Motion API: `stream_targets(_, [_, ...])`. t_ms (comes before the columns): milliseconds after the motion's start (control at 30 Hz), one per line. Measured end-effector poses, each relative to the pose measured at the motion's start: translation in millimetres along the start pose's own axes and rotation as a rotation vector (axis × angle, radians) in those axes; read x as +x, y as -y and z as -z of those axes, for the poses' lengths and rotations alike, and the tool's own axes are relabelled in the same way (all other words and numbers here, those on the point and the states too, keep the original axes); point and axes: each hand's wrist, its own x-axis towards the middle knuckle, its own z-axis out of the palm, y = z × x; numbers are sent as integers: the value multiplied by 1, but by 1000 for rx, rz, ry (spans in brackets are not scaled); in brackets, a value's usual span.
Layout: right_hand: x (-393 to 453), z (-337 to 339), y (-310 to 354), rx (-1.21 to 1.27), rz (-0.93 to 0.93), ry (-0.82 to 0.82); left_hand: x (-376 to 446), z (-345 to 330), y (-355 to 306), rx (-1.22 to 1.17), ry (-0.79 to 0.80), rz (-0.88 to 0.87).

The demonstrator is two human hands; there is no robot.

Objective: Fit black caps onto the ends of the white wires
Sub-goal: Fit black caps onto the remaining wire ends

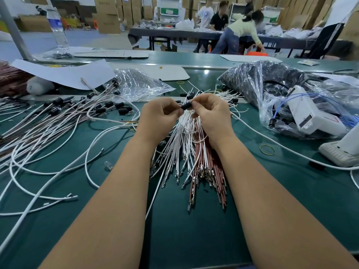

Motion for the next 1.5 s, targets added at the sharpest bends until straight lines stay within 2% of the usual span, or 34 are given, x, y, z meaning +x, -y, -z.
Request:
stream_targets(167, [0,-2,-2,-85,28,-35,0,3,-1,-69,8,12])
stream_targets(333, [0,-3,-2,-207,89,-81,-1,3,-2,-37,-31,-8])
stream_targets(633, [-7,-6,1,-267,123,-17,0,4,-2,41,-111,-35])
stream_targets(733, [-7,-7,3,-242,140,-22,1,4,-3,97,-90,-69])
stream_targets(867, [-4,-6,1,-155,53,25,2,3,-6,89,-20,-82])
stream_targets(1000, [-4,-6,1,-157,58,112,3,3,-3,84,31,-45])
stream_targets(1100, [-4,-6,2,-167,74,107,3,4,0,55,56,-13])
stream_targets(1167, [-3,-4,2,-169,60,80,2,3,-1,4,21,10])
stream_targets(1267, [0,2,5,-286,75,43,4,11,-1,-165,-150,102])
stream_targets(1367, [-4,1,14,-453,168,207,8,27,3,-448,-346,219])
stream_targets(1433, [-13,-10,23,-486,153,443,10,35,6,-540,-416,250])
stream_targets(1500, [-21,-25,28,-622,142,672,10,37,9,-563,-410,257])
